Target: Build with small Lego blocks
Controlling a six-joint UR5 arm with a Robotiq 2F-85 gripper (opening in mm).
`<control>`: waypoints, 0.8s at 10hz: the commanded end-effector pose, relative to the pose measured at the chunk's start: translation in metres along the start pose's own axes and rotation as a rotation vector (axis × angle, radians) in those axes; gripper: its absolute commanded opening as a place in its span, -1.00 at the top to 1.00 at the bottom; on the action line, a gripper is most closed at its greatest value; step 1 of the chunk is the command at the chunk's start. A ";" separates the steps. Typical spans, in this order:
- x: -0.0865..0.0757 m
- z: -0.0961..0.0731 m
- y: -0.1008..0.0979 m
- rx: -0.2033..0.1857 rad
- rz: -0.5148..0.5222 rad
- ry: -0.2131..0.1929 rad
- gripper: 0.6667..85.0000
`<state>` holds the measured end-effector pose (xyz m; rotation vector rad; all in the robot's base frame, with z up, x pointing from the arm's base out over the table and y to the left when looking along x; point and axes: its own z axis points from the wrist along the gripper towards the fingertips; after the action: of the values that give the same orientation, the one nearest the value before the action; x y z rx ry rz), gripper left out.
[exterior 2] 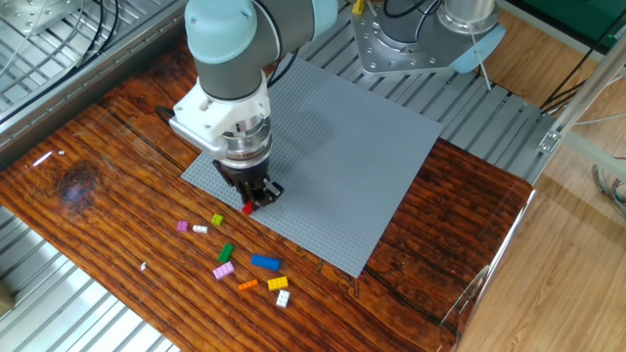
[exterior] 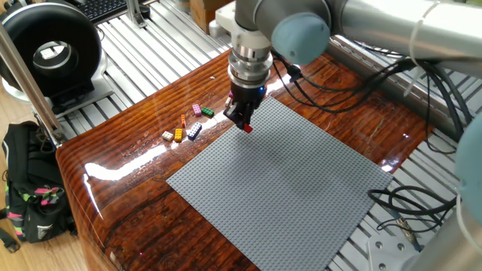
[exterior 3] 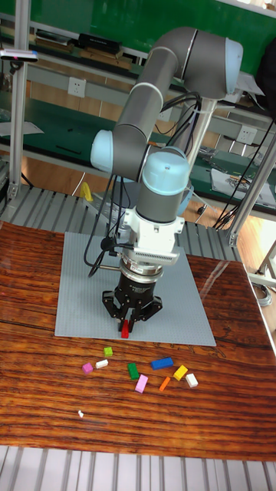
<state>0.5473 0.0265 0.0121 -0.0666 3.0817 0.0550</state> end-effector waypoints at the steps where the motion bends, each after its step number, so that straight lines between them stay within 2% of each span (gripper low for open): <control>1: 0.000 0.002 -0.001 -0.001 0.009 0.002 0.97; 8: 0.002 0.002 0.002 -0.015 -0.013 0.010 0.97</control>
<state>0.5447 0.0266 0.0088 -0.0903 3.0913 0.0577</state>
